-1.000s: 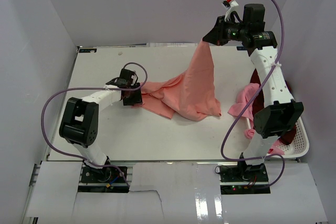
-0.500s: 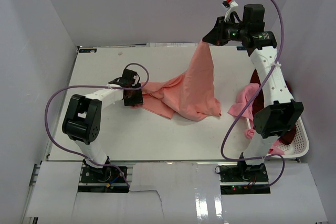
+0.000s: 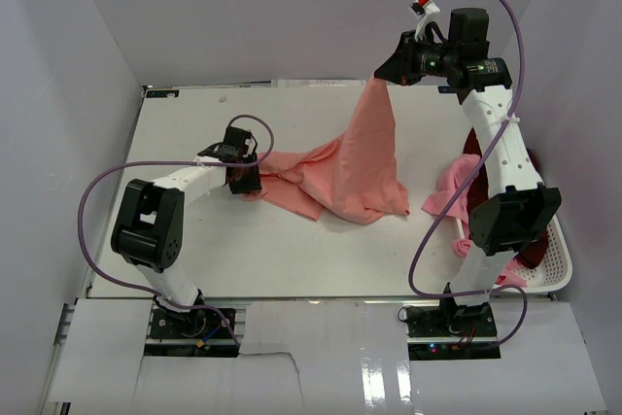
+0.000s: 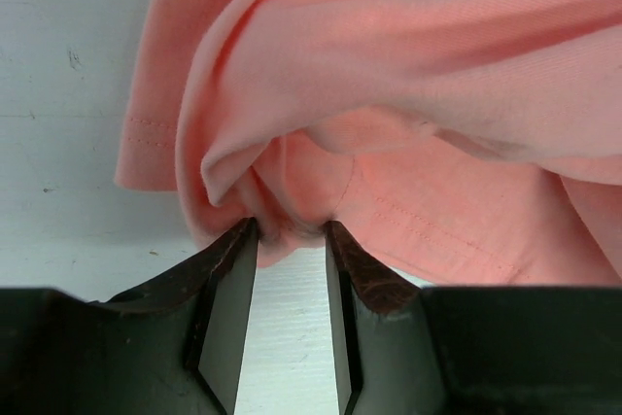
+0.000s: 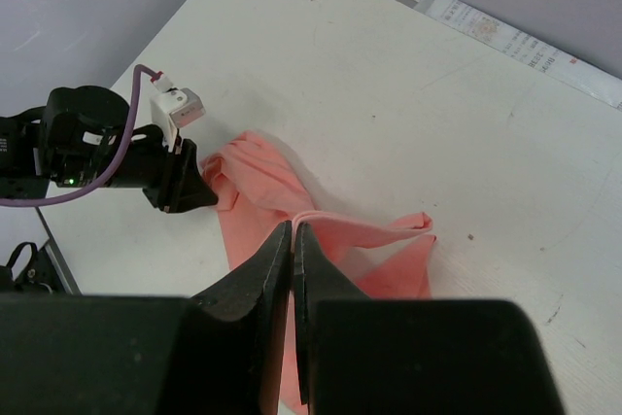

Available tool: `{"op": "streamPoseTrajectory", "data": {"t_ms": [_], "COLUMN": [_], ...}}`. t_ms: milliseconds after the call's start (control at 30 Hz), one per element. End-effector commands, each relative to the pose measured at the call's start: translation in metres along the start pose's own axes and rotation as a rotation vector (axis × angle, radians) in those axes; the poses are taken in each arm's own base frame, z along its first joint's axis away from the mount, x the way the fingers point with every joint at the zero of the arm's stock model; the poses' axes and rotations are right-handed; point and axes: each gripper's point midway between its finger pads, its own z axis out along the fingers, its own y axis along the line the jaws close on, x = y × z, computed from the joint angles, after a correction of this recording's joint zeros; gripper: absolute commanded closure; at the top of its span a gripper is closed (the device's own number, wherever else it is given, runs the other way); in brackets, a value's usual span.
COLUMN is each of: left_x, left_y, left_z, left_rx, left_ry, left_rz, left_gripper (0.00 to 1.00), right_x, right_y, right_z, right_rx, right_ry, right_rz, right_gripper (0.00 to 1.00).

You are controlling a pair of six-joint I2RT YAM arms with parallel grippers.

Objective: Fold and stack the t-shirts
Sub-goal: Flatten out the tshirt

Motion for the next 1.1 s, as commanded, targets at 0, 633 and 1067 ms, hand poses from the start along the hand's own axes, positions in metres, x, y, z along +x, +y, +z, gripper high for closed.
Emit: {"op": "streamPoseTrajectory", "data": {"t_ms": [0, 633, 1067], "left_x": [-0.005, 0.009, 0.002], "left_y": [-0.005, 0.003, 0.002], "left_z": [-0.013, 0.004, 0.022], "left_rx": [0.027, -0.013, -0.035], "left_ry": [-0.03, 0.031, 0.044], "left_rz": [0.001, -0.004, -0.004], "left_gripper": [0.55, 0.49, 1.0], "right_x": [-0.005, -0.005, -0.004], "right_y": [0.003, 0.004, 0.003], "right_z": [-0.001, -0.001, -0.001], "right_rx": [-0.018, -0.023, -0.021], "right_ry": [-0.014, -0.015, -0.012], "right_rz": [-0.006, -0.004, -0.002], "right_gripper": [0.92, 0.92, 0.92]}}
